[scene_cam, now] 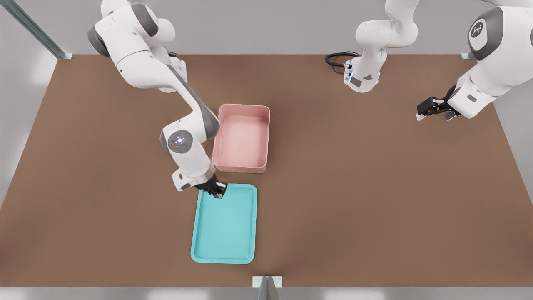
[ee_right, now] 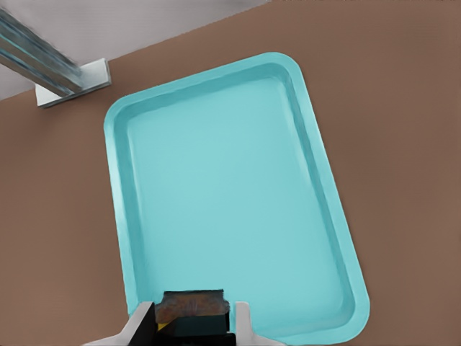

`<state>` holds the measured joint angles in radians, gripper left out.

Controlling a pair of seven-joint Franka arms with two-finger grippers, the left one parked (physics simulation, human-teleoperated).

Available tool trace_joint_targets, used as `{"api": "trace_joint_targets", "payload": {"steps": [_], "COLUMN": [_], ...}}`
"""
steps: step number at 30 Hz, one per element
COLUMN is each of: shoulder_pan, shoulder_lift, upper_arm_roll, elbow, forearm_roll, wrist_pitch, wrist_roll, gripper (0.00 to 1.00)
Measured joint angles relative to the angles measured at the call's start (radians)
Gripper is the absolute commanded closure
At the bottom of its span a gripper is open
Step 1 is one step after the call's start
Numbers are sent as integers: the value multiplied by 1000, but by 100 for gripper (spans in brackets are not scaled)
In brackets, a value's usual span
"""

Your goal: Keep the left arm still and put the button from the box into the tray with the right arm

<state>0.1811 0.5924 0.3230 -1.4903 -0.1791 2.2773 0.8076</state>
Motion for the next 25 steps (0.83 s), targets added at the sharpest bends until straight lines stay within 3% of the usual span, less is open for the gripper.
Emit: {"api": "trace_joint_targets", "payload": {"steps": [3,4,8,11,14,15,17,18,25], "shoulder_pan": [-3,7,25,32,-172,-223,-207,-201,-195], "shoulder_lift": [105,141,187,134,23,-68,-299,-358,-444], "upper_arm_roll": [3,4,4,7,62,56,-110,-148,-196], "elbow": [61,90,138,192,248,253,158,123,64], "forearm_roll": [12,12,2,-16,-48,-69,4,31,107], "wrist_pitch": [-22,-23,-33,-87,-313,-409,-565,-625,-853], "wrist_roll": [-67,-86,-147,-189,-284,-312,-354,-374,-483], "gripper": [57,0,0,0,0,0,0,0,0]}}
